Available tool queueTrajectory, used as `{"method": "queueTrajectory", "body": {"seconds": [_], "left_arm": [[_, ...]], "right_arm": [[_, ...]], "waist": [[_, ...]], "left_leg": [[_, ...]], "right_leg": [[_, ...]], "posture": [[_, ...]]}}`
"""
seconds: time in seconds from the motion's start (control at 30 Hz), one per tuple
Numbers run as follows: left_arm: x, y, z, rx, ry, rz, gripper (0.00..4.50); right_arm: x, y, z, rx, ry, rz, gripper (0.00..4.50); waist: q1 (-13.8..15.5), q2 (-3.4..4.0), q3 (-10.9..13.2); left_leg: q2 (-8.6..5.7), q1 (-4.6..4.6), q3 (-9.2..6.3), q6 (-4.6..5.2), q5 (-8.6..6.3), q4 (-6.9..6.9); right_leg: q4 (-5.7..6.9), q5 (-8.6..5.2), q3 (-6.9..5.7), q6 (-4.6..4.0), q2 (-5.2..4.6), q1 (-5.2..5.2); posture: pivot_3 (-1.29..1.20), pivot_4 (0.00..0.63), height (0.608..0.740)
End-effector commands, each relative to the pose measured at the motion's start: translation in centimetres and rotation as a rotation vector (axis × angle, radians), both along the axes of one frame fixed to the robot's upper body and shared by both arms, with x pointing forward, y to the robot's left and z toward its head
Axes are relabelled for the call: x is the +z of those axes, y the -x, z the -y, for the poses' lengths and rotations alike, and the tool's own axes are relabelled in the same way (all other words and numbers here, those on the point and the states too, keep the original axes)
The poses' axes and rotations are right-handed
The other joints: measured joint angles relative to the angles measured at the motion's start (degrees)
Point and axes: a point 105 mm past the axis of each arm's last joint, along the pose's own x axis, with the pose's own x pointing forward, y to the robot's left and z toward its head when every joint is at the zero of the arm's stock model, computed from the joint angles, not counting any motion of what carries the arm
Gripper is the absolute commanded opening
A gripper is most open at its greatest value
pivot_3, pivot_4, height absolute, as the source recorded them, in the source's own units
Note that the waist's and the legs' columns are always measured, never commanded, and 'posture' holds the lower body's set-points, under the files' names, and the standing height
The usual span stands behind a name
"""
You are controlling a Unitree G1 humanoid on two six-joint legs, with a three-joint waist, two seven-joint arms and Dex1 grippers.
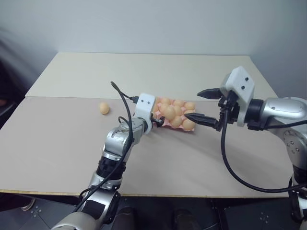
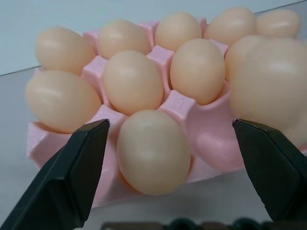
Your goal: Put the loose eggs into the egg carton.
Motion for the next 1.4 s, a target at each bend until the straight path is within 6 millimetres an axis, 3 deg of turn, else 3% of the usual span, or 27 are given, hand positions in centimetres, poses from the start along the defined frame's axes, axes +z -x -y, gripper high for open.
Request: {"method": "queueTrajectory", "body": {"seconds": [0.03,0.3,0.5,0.73,0.93,1.1,1.17,1.27,1.4], "left_arm": [[2.0,0.4,0.1,-0.022,0.015,0.059,4.44],[2.6,0.8,-0.1,-0.027,0.024,0.069,4.44],[5.2,1.7,-1.5,-0.045,0.122,0.110,4.44],[7.3,0.1,-9.1,0.153,0.174,0.144,4.44],[9.2,-0.8,-13.8,0.228,0.150,0.156,4.44],[11.0,1.3,-17.1,0.216,0.098,0.126,4.44],[10.8,3.1,-19.4,0.247,0.033,0.065,4.44],[10.3,5.4,-21.1,0.288,-0.014,0.005,4.44],[9.3,8.7,-20.8,0.207,-0.018,-0.019,4.44]], "right_arm": [[0.8,0.4,-0.1,0.016,0.008,0.034,4.50],[0.7,0.3,-0.1,0.023,0.012,0.030,4.50],[0.5,0.2,-0.1,0.027,0.015,0.027,4.50],[0.3,0.0,0.0,0.017,0.008,0.036,4.50],[-0.2,0.0,-0.1,0.005,-0.012,0.043,4.50],[-0.5,-0.1,0.5,-0.013,-0.007,0.041,4.50],[-0.5,-0.4,0.8,-0.021,-0.003,0.041,4.50],[-0.4,-0.6,0.9,-0.020,0.001,0.047,4.50],[-0.2,-0.8,1.0,-0.015,0.004,0.053,4.50]], "waist": [[0.0,0.00,0.0],[0.0,0.00,0.0],[-0.1,0.00,0.0],[-0.2,0.00,0.0],[0.1,-0.01,0.0],[-0.1,0.00,0.0],[-0.6,0.01,0.0],[-1.1,0.01,0.0],[-1.2,0.01,0.0]], "left_leg": [[0.00,0.00,0.00,0.00,0.00,0.00],[0.00,-0.01,-0.01,0.00,0.00,0.00],[0.00,0.00,-0.01,0.00,0.00,0.00],[0.01,0.02,-0.02,0.01,0.00,0.00],[0.01,-0.05,-0.04,-0.01,0.00,0.00],[0.02,-0.09,-0.04,-0.05,0.03,-0.02],[0.03,-0.10,-0.02,-0.05,0.03,-0.03],[0.07,-0.05,-0.01,-0.04,0.02,-0.05],[0.07,-0.01,-0.01,-0.03,0.02,-0.04]], "right_leg": [[0.00,0.00,0.00,0.00,0.00,0.00],[0.00,0.00,0.00,0.00,0.00,0.00],[0.01,0.00,0.00,0.00,0.00,0.00],[0.02,0.00,0.00,0.00,0.01,0.00],[0.03,0.00,-0.08,0.00,-0.01,0.00],[0.07,0.00,-0.10,0.00,0.00,-0.04],[0.10,0.00,-0.06,0.01,0.01,-0.09],[0.09,-0.01,-0.04,0.01,0.03,-0.10],[0.07,-0.01,-0.04,0.01,0.03,-0.08]], "posture": [[0.00,0.150,0.740],[0.00,0.150,0.740],[0.00,0.150,0.740],[0.00,0.150,0.740],[0.00,0.150,0.740],[0.00,0.150,0.740],[0.00,0.150,0.740],[0.00,0.150,0.740],[0.00,0.150,0.740]]}}
